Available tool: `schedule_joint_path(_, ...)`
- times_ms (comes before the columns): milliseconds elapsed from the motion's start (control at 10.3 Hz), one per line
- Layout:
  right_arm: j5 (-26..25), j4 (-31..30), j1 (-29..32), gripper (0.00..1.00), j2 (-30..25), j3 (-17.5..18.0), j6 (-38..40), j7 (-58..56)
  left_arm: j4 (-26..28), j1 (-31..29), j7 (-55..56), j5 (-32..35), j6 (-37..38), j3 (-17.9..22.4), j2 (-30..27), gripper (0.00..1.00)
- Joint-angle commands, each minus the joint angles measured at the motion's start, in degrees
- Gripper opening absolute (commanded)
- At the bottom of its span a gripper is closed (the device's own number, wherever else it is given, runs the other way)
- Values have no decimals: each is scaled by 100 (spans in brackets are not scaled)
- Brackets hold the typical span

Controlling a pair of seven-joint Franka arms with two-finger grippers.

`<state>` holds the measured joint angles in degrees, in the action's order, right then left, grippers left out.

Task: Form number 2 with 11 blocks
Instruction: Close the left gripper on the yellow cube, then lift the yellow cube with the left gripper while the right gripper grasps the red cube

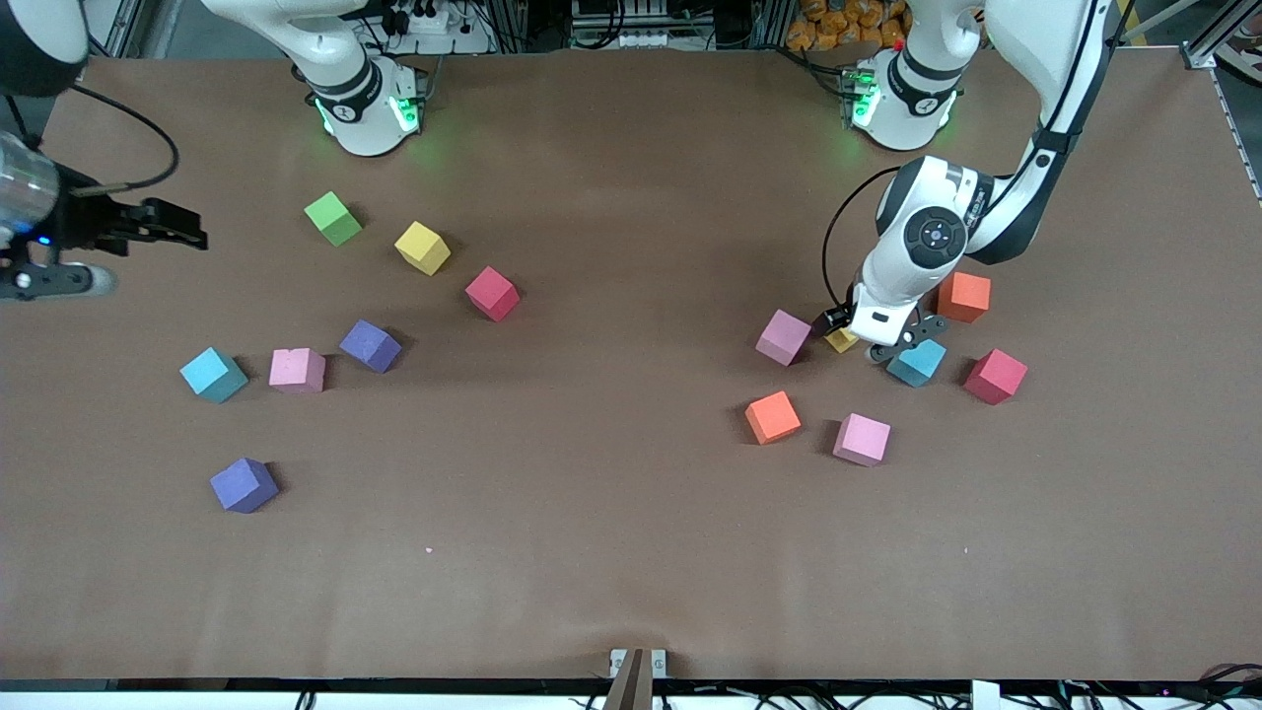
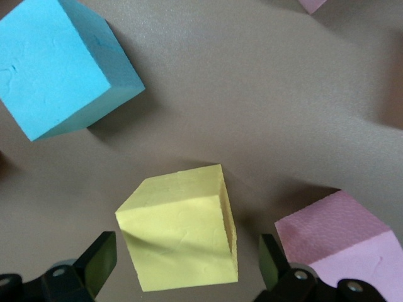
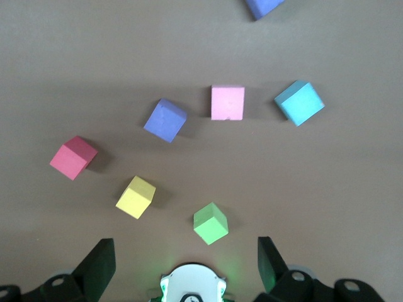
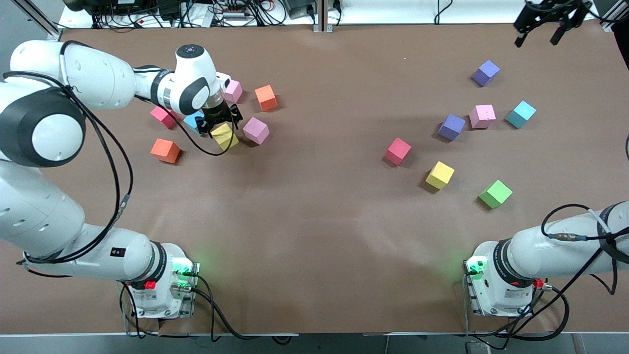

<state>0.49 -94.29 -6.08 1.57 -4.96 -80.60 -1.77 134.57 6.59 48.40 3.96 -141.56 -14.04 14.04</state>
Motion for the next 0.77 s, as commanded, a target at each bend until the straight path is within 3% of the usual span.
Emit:
schedule_joint_path(0, 300, 34, -654, 100, 175, 13, -24, 1094, 16, -8, 344, 254, -91, -11, 125, 100)
schedule_joint_path(194, 565, -45, -1497, 100, 448, 108, -515, 3156, 7, -17, 712, 569, -196, -11, 248, 100)
schedule_joint_path(291, 566, -376, -1658, 100, 484, 396, -970, 3992, 7, 18, 1062, 675, -266, -11, 266, 81)
schedule_joint_path(387, 574, -936, -1729, 100, 467, 686, -1566, 4696, -27, 18, 1353, 859, -267, -20, 292, 16)
schedule_joint_path(484, 575, -1560, -1800, 100, 475, 994, -2216, 5252, -28, 18, 1408, 887, -267, -20, 283, 0)
schedule_joint_path(678, 575, -2502, -1966, 100, 554, 1163, -3403, 6385, -36, -43, 1609, 887, -232, -29, 100, 0)
